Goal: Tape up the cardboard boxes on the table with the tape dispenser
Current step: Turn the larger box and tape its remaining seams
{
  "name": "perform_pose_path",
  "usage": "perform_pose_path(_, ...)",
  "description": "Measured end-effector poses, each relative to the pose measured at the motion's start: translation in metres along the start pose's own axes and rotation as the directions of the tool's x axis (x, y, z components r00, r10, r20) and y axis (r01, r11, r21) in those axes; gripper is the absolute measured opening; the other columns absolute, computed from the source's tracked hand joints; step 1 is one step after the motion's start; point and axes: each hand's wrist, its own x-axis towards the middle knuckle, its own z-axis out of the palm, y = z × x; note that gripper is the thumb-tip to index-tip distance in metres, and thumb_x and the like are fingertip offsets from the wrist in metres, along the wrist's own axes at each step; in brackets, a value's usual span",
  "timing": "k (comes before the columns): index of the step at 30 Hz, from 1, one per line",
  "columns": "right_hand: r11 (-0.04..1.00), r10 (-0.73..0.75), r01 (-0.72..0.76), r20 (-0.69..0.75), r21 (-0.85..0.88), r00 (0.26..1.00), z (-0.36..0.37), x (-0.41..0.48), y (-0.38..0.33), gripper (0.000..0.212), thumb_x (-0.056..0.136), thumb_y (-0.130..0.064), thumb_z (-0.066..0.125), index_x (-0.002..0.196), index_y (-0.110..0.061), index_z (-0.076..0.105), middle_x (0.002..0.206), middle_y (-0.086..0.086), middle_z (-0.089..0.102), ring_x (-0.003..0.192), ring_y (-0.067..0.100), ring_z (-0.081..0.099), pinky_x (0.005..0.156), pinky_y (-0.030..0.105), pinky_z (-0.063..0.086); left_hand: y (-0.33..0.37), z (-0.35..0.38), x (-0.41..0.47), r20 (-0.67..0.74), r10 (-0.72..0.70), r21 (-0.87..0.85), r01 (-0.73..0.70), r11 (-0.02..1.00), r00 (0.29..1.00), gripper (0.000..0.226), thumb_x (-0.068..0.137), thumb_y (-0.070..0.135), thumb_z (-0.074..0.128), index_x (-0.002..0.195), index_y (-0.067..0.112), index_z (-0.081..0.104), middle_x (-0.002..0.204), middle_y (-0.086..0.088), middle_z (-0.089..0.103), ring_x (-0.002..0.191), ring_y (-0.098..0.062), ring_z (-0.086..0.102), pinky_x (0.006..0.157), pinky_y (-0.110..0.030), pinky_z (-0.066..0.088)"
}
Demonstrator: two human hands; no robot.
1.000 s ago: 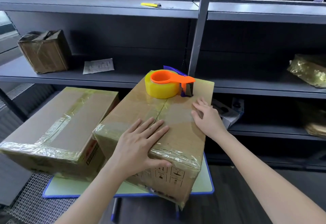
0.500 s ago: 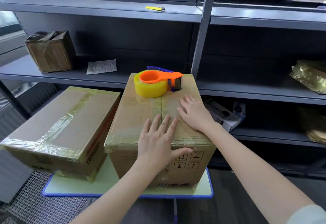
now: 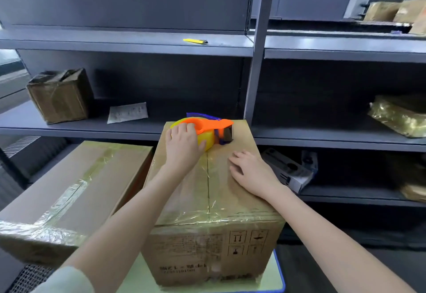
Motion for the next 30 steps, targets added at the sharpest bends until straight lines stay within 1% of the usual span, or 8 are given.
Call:
perform_pose_path(5, 0.997, -0.01, 0.012, -0.025, 0.071, 1.0, 0.001, 0.0, 0.007, 0.039, 0.101, -0.027, 0.037, 0.137, -0.019, 0.049, 0.147, -0.005, 0.04, 0.14, 0.016, 0.026, 0.108, 0.025, 0.022, 0.002, 0.008, 0.022, 0.152, 0.023, 0.027, -0.027, 0.999, 0.988, 0.041, 0.095, 0.048, 0.043, 0.116, 0.014, 0.051, 0.125, -0.005, 0.056, 0.125, -0.026, 0.041, 0.111, -0.048, 0.014)
perform_pose_path(9, 0.996, -0.009, 0.011, -0.026, 0.092, 1.0, 0.002, 0.001, 0.013, 0.039, 0.1, -0.026, 0.039, 0.137, -0.02, 0.05, 0.147, -0.007, 0.041, 0.139, 0.013, 0.028, 0.108, 0.024, 0.024, -0.005, 0.008, 0.017, 0.094, 0.06, -0.141, -0.047, 0.989, 0.994, 0.025, 0.094, 0.041, 0.049, 0.102, 0.017, 0.052, 0.11, 0.0, 0.058, 0.114, -0.021, 0.047, 0.112, -0.046, 0.013)
perform_pose_path(13, 0.974, 0.061, -0.04, -0.089, 0.223, 0.994, 0.0, 0.004, 0.02, 0.036, 0.095, -0.027, 0.051, 0.128, -0.015, 0.058, 0.132, 0.0, 0.057, 0.123, 0.017, 0.049, 0.096, 0.028, 0.039, -0.018, 0.004, 0.004, 0.01, 0.154, -0.356, -0.14, 0.924, 0.988, 0.017, 0.092, 0.031, 0.057, 0.099, 0.017, 0.054, 0.094, 0.006, 0.053, 0.099, -0.018, 0.048, 0.106, -0.038, 0.023)
perform_pose_path(17, 0.897, 0.139, -0.075, -0.116, 0.436, 0.984, -0.006, 0.011, 0.021, 0.065, 0.081, -0.042, 0.067, 0.14, -0.029, 0.042, 0.131, -0.002, 0.055, 0.117, 0.014, 0.051, 0.09, 0.028, 0.044, -0.017, -0.023, -0.014, 0.071, 0.148, -0.834, -0.023, 0.551, 0.987, 0.02, 0.086, 0.036, 0.06, 0.087, 0.016, 0.058, 0.075, 0.007, 0.054, 0.07, -0.004, 0.051, 0.063, -0.011, 0.039)
perform_pose_path(21, 0.722, 0.019, 0.169, -0.264, 0.671, 0.964, -0.022, 0.013, 0.005, 0.078, 0.069, -0.033, 0.083, 0.135, -0.031, 0.041, 0.135, -0.004, 0.051, 0.119, 0.002, 0.049, 0.097, 0.016, 0.04, -0.009, -0.034, -0.027, 0.193, 0.18, -0.977, 0.172, 0.126, 0.964, 0.044, 0.072, 0.04, 0.061, 0.093, 0.002, 0.063, 0.085, -0.011, 0.06, 0.08, -0.022, 0.054, 0.068, -0.029, 0.04)
perform_pose_path(24, 0.685, 0.001, 0.251, -0.345, 0.684, 0.939, -0.043, 0.005, 0.002, 0.084, 0.064, -0.026, 0.085, 0.137, -0.024, 0.042, 0.13, -0.007, 0.055, 0.117, 0.002, 0.053, 0.096, 0.02, 0.044, 0.001, -0.037, -0.034, 0.281, 0.141, -0.938, 0.303, -0.168, 0.949, 0.034, 0.072, 0.029, 0.054, 0.086, 0.005, 0.073, 0.084, -0.015, 0.066, 0.076, -0.025, 0.062, 0.07, -0.033, 0.045)
perform_pose_path(27, 0.738, -0.141, 0.364, -0.397, 0.568, 0.907, -0.059, -0.006, -0.003, 0.077, 0.072, -0.011, 0.078, 0.137, -0.029, 0.041, 0.129, -0.009, 0.054, 0.116, 0.008, 0.053, 0.095, 0.028, 0.047, 0.013, -0.034, -0.044, 0.372, 0.122, -0.86, 0.391, -0.328, 0.92, 0.041, 0.08, 0.025, 0.04, 0.062, 0.013, 0.075, 0.071, -0.009, 0.066, 0.066, -0.021, 0.062, 0.064, -0.028, 0.047)
perform_pose_path(30, 0.782, -0.166, 0.387, -0.435, 0.489, 0.885, -0.065, -0.011, -0.01, 0.068, 0.071, -0.007, 0.067, 0.133, -0.026, 0.046, 0.119, -0.004, 0.058, 0.105, 0.012, 0.056, 0.086, 0.033, 0.051, 0.022, -0.032, -0.05, 0.397, 0.085, -0.832, 0.398, -0.387, 0.914, 0.034, 0.075, 0.028, 0.046, 0.06, 0.015, 0.074, 0.072, -0.009, 0.064, 0.071, -0.024, 0.058, 0.07, -0.033, 0.043)
